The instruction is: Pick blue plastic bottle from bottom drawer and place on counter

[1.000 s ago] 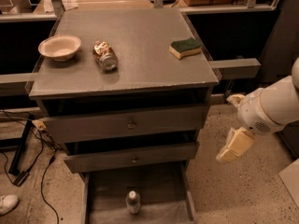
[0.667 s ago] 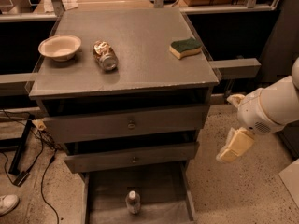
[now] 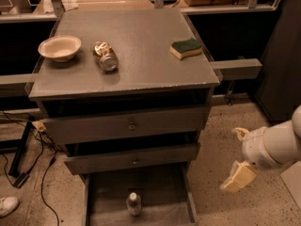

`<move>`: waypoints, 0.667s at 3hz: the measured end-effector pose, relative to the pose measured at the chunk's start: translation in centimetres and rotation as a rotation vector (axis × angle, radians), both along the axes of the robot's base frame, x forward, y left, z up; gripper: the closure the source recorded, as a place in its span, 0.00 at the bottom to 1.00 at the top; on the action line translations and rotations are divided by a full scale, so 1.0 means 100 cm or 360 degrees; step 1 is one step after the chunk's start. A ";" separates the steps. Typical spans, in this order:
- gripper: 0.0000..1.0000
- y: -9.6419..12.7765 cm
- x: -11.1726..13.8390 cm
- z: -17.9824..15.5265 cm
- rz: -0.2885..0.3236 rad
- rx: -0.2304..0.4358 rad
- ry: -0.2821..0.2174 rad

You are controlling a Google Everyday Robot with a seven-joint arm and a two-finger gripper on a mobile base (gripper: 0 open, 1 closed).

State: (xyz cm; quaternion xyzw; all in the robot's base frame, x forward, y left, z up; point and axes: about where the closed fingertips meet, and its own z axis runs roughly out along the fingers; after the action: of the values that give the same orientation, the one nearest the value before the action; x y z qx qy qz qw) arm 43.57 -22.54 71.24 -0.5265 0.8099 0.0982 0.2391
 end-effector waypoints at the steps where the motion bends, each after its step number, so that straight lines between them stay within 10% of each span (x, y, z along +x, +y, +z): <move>1: 0.00 -0.008 -0.013 -0.057 -0.0016 0.0051 0.0067; 2: 0.00 -0.008 -0.013 -0.057 -0.0016 0.0051 0.0067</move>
Offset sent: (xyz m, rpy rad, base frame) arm -0.0112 -0.0068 -0.0449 0.0240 0.0323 -0.0084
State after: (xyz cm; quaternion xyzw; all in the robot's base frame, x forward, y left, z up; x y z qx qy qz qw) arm 42.26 -23.30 65.56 -0.5163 0.8158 0.1210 0.2308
